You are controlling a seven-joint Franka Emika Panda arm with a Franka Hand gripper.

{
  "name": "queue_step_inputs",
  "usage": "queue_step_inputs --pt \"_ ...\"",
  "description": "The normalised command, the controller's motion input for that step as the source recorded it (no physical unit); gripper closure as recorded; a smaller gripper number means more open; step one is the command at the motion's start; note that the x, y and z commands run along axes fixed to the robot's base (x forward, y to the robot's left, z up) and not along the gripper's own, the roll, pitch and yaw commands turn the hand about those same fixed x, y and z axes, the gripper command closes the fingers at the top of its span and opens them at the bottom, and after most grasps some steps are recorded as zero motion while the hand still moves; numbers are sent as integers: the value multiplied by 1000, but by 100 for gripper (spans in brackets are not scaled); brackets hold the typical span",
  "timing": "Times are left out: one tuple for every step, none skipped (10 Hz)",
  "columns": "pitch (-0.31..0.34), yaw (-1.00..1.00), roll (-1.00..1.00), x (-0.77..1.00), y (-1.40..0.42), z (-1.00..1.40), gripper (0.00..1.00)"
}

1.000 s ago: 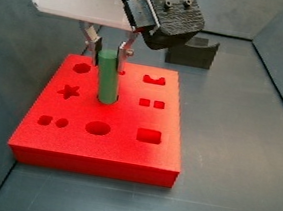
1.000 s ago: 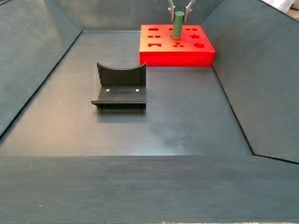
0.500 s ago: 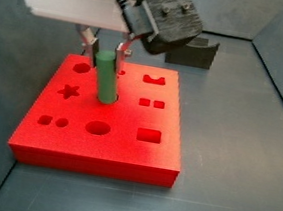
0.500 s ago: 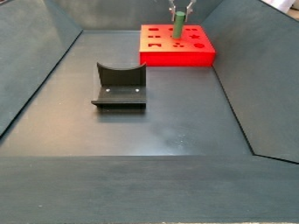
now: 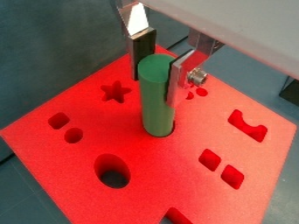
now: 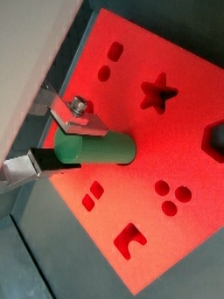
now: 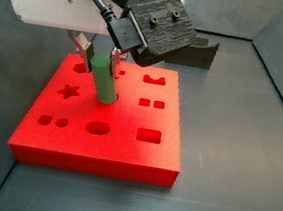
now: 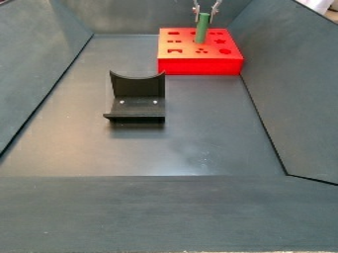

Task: Pick up the round object. Move up. Move to above the board. Insert the round object.
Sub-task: Insert the round object.

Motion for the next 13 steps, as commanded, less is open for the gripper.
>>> queue_step_inputs --pt "16 -200 13 286 0 -1000 100" --pt "73 -440 0 383 0 -1000 100" --pt "49 -443 -27 214 0 -934 100" --pt "-127 -57 -64 0 0 -420 100" --pt "-120 -11 -86 0 0 -240 100" --pt "-96 0 -46 0 49 -560 100" --pt "-126 0 6 0 6 -1000 100" --pt "-109 0 19 0 29 -1000 100" --pt "-104 0 11 0 20 -1000 100" --pt "-91 0 9 -20 11 -1000 100" --pt "-49 -6 30 -46 34 -1000 100" --pt "-16 -26 24 0 3 -1000 100" --pt "-113 -20 0 134 -3 -1000 100"
